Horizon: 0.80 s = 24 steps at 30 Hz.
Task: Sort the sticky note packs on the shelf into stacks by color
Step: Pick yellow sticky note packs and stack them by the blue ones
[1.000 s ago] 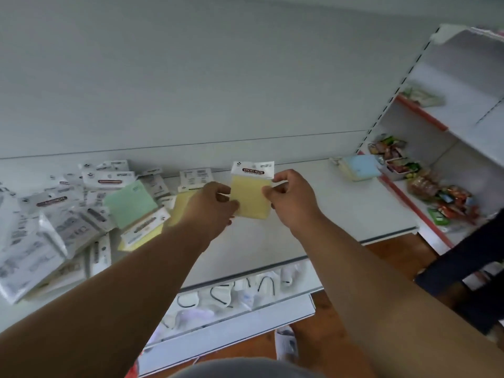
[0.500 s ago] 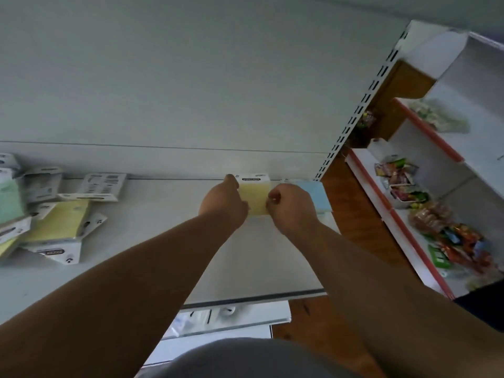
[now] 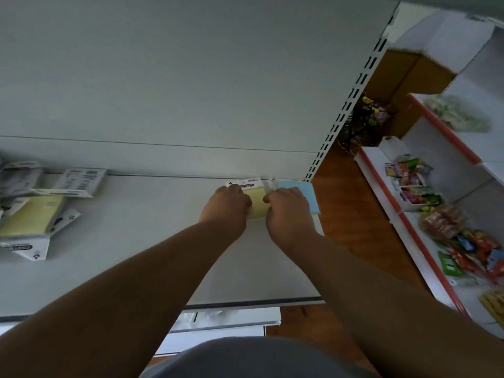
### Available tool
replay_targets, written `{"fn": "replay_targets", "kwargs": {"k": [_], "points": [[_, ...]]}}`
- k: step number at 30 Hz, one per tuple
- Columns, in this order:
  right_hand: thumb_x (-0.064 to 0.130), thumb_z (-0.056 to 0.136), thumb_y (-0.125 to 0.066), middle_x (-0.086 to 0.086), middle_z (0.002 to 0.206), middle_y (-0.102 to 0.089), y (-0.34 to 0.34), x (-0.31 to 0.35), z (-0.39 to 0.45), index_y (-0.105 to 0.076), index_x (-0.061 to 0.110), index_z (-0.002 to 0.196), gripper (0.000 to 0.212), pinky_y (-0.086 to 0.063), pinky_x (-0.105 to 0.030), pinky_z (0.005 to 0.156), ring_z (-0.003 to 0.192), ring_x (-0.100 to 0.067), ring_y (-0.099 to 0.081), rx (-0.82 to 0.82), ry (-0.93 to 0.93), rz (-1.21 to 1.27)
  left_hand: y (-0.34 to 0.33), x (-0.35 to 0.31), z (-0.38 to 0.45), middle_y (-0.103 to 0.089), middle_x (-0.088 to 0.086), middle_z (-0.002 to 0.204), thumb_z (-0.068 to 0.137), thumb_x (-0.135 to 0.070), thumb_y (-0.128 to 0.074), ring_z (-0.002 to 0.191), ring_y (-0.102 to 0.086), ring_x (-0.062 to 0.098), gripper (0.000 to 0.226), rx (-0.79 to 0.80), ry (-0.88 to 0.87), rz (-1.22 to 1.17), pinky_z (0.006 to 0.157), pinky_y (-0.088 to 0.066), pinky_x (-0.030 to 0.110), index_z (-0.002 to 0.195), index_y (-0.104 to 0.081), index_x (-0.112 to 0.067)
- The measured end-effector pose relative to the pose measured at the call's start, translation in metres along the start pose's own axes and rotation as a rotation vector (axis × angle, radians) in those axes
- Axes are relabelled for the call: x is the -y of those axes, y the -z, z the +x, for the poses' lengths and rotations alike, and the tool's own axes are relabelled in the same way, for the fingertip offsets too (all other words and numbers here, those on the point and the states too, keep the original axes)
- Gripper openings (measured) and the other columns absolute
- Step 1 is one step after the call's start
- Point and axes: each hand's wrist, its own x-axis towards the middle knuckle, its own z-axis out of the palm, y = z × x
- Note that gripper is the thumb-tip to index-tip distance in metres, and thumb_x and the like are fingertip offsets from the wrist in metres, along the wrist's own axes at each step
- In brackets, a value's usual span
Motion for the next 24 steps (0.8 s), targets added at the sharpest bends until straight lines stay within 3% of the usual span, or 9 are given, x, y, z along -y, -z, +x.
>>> {"fn": "replay_targets", "kwargs": {"k": [5, 8, 12, 24], "points": [[-0.002, 0.086, -0.047, -0.008, 0.108, -0.065, 0.003, -0.016, 0.003, -0.067, 0.009, 0.105, 0.030, -0.037, -0.025, 0.085, 0.108, -0.024, -0.051, -0.129, -0.010, 0.231, 0.001, -0.003, 0.002, -0.056, 0.005, 0.113, 0.085, -0.009, -0.052, 0.108, -0.049, 0.027, 0.033, 0.000, 0.033, -0.015, 0.090, -0.049, 0.039, 0.110, -0.070, -0.020], [0.007, 0.086, -0.051, -0.007, 0.102, -0.065, 0.005, -0.023, 0.003, -0.067, 0.011, 0.099, 0.021, -0.040, -0.030, 0.082, 0.100, -0.026, -0.053, -0.204, -0.012, 0.114, -0.002, -0.004, 0.000, -0.056, 0.006, 0.116, 0.089, -0.019, -0.051, 0.110, -0.049, 0.028, 0.029, -0.004, 0.020, -0.006, 0.092, -0.048, 0.041, 0.114, -0.067, -0.018], [0.021, 0.090, -0.051, -0.005, 0.097, -0.062, 0.000, -0.030, -0.001, -0.065, 0.014, 0.091, 0.016, -0.041, -0.032, 0.077, 0.095, -0.023, -0.050, -0.141, -0.010, -0.028, -0.002, -0.004, -0.003, -0.055, 0.006, 0.118, 0.092, -0.024, -0.051, 0.111, -0.047, 0.027, 0.030, 0.004, -0.017, 0.003, 0.094, -0.046, 0.040, 0.118, -0.064, -0.023], [0.019, 0.089, -0.054, -0.005, 0.104, -0.064, 0.002, -0.004, -0.001, -0.068, 0.011, 0.103, 0.021, -0.041, -0.033, 0.086, 0.102, -0.023, -0.052, -0.191, 0.046, 0.065, 0.003, 0.003, -0.014, -0.058, 0.001, 0.121, 0.091, -0.015, -0.049, 0.112, -0.049, 0.024, 0.037, 0.009, -0.058, 0.055, 0.092, -0.046, 0.035, 0.124, -0.062, -0.027]]}}
